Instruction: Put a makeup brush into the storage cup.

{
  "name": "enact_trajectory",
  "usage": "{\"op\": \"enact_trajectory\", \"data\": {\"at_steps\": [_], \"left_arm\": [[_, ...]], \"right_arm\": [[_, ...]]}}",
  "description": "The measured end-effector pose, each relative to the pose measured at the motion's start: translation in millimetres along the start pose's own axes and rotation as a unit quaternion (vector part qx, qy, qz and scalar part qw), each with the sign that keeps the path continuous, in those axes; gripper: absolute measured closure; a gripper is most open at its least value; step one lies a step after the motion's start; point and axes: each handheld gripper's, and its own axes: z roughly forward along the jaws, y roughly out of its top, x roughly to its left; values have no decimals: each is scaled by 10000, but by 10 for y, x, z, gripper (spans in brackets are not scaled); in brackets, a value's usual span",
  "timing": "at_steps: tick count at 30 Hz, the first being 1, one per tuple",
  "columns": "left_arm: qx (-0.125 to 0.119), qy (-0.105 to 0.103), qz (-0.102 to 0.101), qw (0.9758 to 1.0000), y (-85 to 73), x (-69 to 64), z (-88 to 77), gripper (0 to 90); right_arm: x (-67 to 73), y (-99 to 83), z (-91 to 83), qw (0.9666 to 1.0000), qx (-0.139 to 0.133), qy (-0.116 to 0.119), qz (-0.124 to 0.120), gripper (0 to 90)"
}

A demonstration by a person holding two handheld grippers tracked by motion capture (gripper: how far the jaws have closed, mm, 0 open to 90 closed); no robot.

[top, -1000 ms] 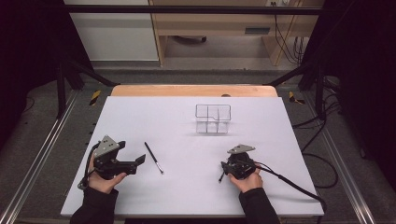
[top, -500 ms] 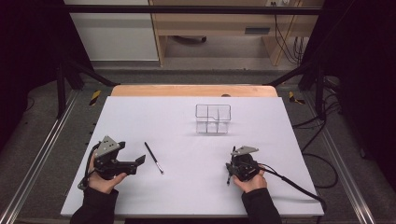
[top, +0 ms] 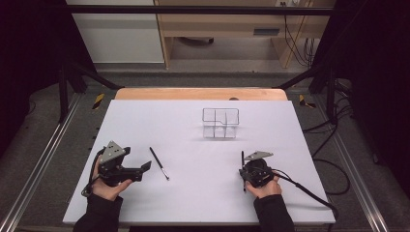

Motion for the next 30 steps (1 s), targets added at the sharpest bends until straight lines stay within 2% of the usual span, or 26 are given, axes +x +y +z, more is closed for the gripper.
{"op": "enact_trajectory", "data": {"at_steps": [15, 20, 23, 30], "left_arm": [[17, -8, -16, 10000, -4, 2, 4, 55], [49, -9, -5, 10000, -7, 2, 14, 55], [74, -15, 3, 10000, -10, 1, 26, 55], [138, -21, 24, 9999, -16, -4, 54, 55]], "right_arm": [[-166, -28, -72, 9991, 233, -290, 194, 825], [-197, -32, -77, 9991, 242, -255, 225, 791], [-224, 6, -75, 9993, 140, -225, 272, 731], [-283, 74, 23, 9994, 153, -219, 218, 756]]}}
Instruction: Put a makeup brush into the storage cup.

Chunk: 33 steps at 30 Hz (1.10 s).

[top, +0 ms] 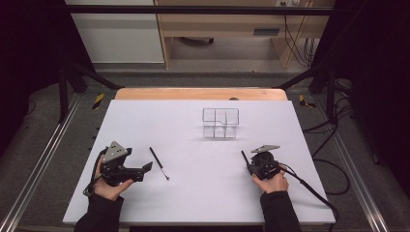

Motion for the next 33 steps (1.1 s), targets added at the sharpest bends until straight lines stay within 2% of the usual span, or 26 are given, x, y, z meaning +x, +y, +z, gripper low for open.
{"op": "enact_trajectory", "data": {"at_steps": [2, 3, 7, 10, 12, 14, 16, 20, 23, 26, 27, 31, 32, 33], "left_arm": [[-2, -3, -5, 10000, -1, 0, -1, 55], [-7, -5, -4, 10000, -1, -5, -2, 55], [11, -13, 34, 10000, -2, -13, 3, 55], [19, -17, 46, 10000, -2, -19, 9, 55], [25, -18, 49, 10000, -2, -18, 10, 55], [27, -14, 44, 10000, -4, -17, 10, 55], [26, -17, 42, 10000, -5, -17, 9, 55], [41, -20, 42, 10000, -5, -16, 16, 55], [82, -18, 56, 9999, -8, -10, 27, 55], [78, -17, 53, 10000, -7, -7, 22, 55], [62, -23, 45, 10000, -6, -9, 18, 55], [49, -30, 43, 10000, -3, -7, 11, 55], [52, -28, 42, 10000, -3, -5, 11, 55], [54, -28, 40, 10000, -3, -3, 12, 55]], "right_arm": [[-4, 6, 6, 10000, 0, 17, 16, 780], [2, 14, 10, 10000, 13, 71, 10, 821], [15, 31, 9, 9999, 74, 83, -62, 836], [9, 39, -2, 9994, 86, 253, -233, 839], [6, 42, -16, 9990, 57, 358, -260, 838], [8, 44, -17, 9988, 61, 370, -301, 834], [9, 45, -18, 9991, 53, 298, -306, 803], [6, 60, -52, 9989, 66, 315, -332, 735], [16, 123, -169, 9984, 58, 228, -509, 660], [14, 179, -250, 9983, 45, 365, -455, 619], [18, 234, -282, 9976, 256, 408, -502, 599], [42, 326, -260, 9941, 766, 342, -693, 570], [42, 326, -260, 9941, 766, 342, -693, 570], [45, 354, -232, 9926, 903, 300, -752, 572]]}}
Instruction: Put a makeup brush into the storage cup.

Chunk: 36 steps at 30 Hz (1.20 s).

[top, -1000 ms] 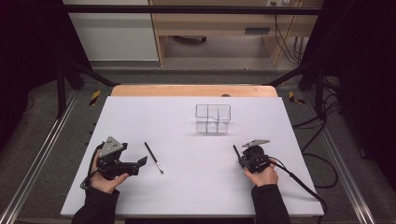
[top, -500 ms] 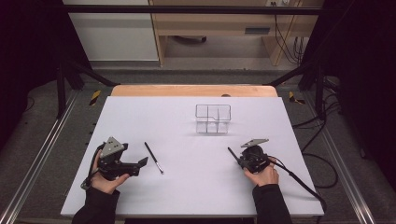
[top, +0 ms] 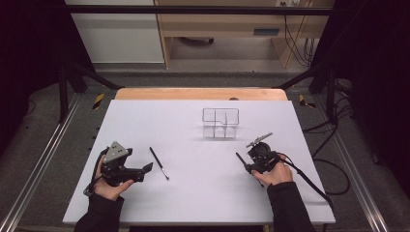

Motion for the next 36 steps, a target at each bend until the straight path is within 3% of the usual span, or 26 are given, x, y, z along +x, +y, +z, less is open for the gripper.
{"op": "enact_trajectory", "data": {"at_steps": [6, 18, 29, 36], "left_arm": [[9, -2, -3, 10000, -1, 1, 4, 55], [12, 10, 22, 10000, 2, 4, -7, 57], [52, 11, 37, 10000, -5, 0, 9, 57], [79, 6, 92, 9999, 4, -15, 17, 59]], "right_arm": [[5, 41, 104, 9992, 405, -2, -35, 613], [7, 37, 188, 9961, 875, -2, -123, 729], [30, 19, 235, 9950, 988, 112, -72, 838], [31, 15, 232, 9951, 976, 103, -102, 842]]}}
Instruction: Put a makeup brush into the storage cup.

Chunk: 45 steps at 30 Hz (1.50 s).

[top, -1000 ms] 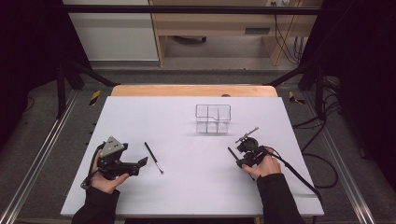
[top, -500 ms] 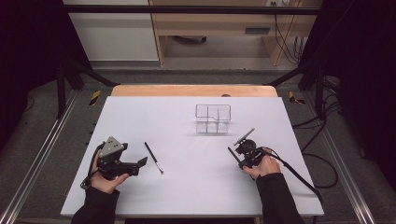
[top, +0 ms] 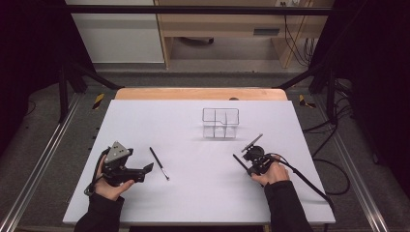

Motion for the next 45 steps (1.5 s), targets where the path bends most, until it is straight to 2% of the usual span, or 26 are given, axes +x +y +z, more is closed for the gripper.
{"op": "enact_trajectory", "data": {"at_steps": [5, 6, 8, 10, 11, 13, 15, 16, 18, 19, 23, 24, 30, 32, 36, 45], "left_arm": [[-8, 3, 2, 10000, -2, -7, 2, 59], [-2, -5, -2, 10000, -2, -2, -2, 59], [-9, -7, -10, 10000, -1, -5, 0, 59], [-9, -22, 16, 10000, 2, -15, 0, 58], [-9, -22, 16, 10000, 2, -15, 0, 59], [2, -31, 65, 10000, 9, -21, -7, 59], [-8, -42, 88, 10000, 15, -29, -13, 58], [-7, -48, 108, 9999, 21, -32, -17, 58], [-21, -61, 114, 9999, 29, -36, -22, 58], [-26, -71, 139, 9999, 37, -42, -27, 58], [-34, -92, 196, 9998, 53, -64, -31, 59], [-41, -108, 227, 9997, 62, -79, -36, 59], [-69, -160, 320, 9993, 96, -118, -50, 59], [-63, -185, 406, 9990, 120, -135, -52, 59], [-55, -203, 493, 9986, 149, -148, -55, 58], [-42, -252, 836, 9962, 260, -189, -59, 58]], "right_arm": [[2, -8, -89, 9999, -123, 118, -13, 842], [1, -7, -158, 9996, -227, 152, -61, 842], [5, -6, -186, 9995, -271, 141, -70, 842], [30, 21, -316, 9986, -464, 214, -159, 842], [30, 21, -316, 9986, -464, 214, -159, 842], [57, 52, -436, 9968, -681, 319, -261, 842], [59, 63, -471, 9961, -745, 348, -329, 843], [81, 84, -536, 9947, -853, 439, -376, 842], [90, 92, -557, 9940, -898, 471, -398, 842], [117, 117, -617, 9921, -998, 579, -484, 842], [147, 150, -679, 9903, -1091, 575, -634, 842], [181, 178, -722, 9887, -1164, 643, -686, 842], [265, 238, -788, 9857, -1211, 745, -908, 842], [278, 278, -820, 9824, -1290, 804, -1088, 842], [282, 311, -843, 9798, -1323, 935, -1171, 842], [345, 435, -816, 9751, -1217, 1142, -1458, 842]]}}
